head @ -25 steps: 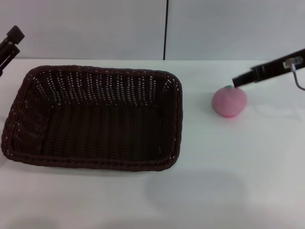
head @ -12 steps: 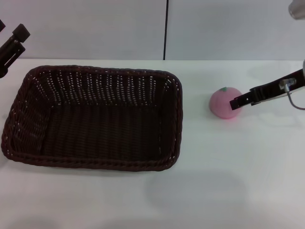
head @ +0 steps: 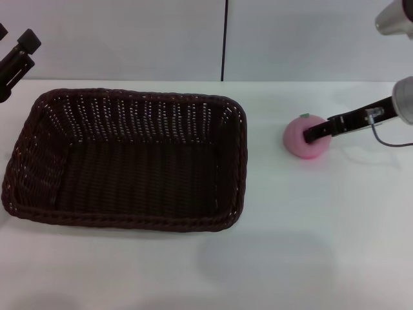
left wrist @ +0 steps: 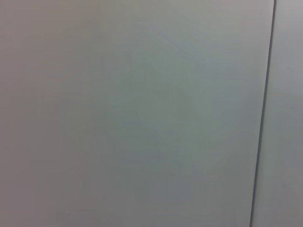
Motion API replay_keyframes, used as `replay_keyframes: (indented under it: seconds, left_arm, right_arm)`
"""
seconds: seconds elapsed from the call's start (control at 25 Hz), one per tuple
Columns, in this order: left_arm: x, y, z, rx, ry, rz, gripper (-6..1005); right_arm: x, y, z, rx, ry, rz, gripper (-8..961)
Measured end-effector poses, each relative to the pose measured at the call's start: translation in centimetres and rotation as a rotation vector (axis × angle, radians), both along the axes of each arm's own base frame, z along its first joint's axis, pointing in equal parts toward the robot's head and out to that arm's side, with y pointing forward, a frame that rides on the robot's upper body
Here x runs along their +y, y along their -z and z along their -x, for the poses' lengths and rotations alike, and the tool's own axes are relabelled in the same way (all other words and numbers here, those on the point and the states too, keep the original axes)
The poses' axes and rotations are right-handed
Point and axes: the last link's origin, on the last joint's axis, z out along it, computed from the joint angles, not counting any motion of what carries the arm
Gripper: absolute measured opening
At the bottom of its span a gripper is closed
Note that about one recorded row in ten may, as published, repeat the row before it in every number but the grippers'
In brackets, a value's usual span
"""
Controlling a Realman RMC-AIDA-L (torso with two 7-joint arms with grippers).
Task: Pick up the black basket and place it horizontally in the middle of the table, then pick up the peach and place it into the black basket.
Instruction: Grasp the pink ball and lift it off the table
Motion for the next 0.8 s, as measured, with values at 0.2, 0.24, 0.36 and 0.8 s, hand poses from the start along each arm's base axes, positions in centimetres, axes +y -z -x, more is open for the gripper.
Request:
replay_keyframes:
  seconds: [0.2, 0.24, 0.36, 0.8]
  left_arm:
    - [0.1, 0.0, 0.0, 0.002, -0.001, 0.000, 687]
    - [0.1, 0.0, 0.0, 0.002, -0.001, 0.000, 687]
    - [0.1, 0.0, 0.1, 0.002, -0.004, -0.001, 687]
    - [0.0, -0.1, 0.2, 0.002, -0.006, -0.004, 687]
  right_arm:
    - [0.1, 0.6, 0.1, -0.005, -0.018, 0.013, 544]
    - [0.1, 0.7, 0.2, -0.005, -0.024, 0.018, 534]
    - [0.1, 0.9, 0.5, 0.013, -0.026, 0.025, 505]
    - [0.1, 0.1, 1.3, 0.028, -0.052, 0.016, 310]
